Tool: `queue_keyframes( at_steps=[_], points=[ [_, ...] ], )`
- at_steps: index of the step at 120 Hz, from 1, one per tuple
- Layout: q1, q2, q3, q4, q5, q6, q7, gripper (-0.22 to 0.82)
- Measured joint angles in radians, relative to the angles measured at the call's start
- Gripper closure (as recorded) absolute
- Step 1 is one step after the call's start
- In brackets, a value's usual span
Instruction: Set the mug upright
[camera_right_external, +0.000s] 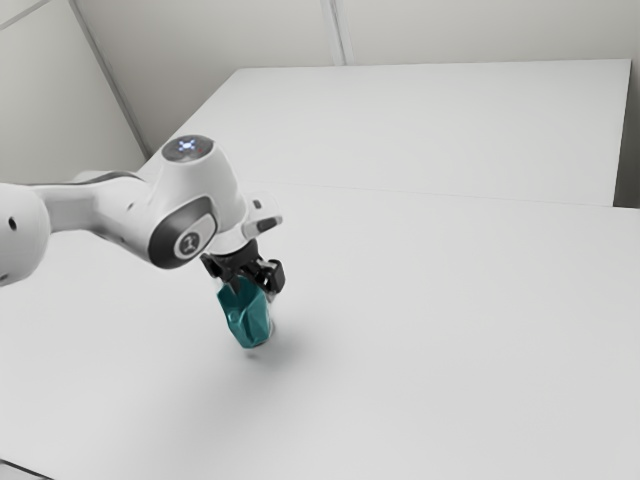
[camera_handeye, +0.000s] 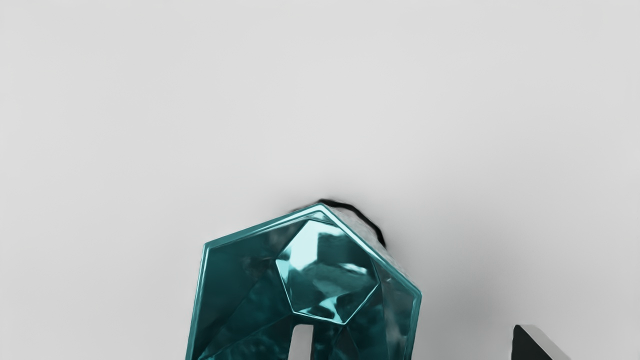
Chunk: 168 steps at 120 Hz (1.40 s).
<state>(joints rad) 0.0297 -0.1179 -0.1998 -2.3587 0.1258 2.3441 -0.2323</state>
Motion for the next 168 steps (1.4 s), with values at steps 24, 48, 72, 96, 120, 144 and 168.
queue_keyframes(
  at_steps=[24,48,72,96,120,144,168],
  points=[
    [-0.006,-0.064,-0.003,0.006,-0.007,-0.015,-0.001,0.09],
    [-0.007,-0.071,-0.011,0.115,-0.038,-0.147,0.0,0.05],
    [-0.004,-0.067,-0.013,0.226,-0.054,-0.313,0.001,0.03],
    [0.006,-0.034,-0.01,0.332,-0.105,-0.433,0.001,0.02],
    [0.007,0.034,-0.001,0.488,-0.114,-0.548,0.001,0.02],
    [0.004,0.084,0.004,0.632,-0.108,-0.655,0.001,0.02],
    [0.006,0.098,0.008,0.725,-0.103,-0.736,0.0,0.02]
  ],
)
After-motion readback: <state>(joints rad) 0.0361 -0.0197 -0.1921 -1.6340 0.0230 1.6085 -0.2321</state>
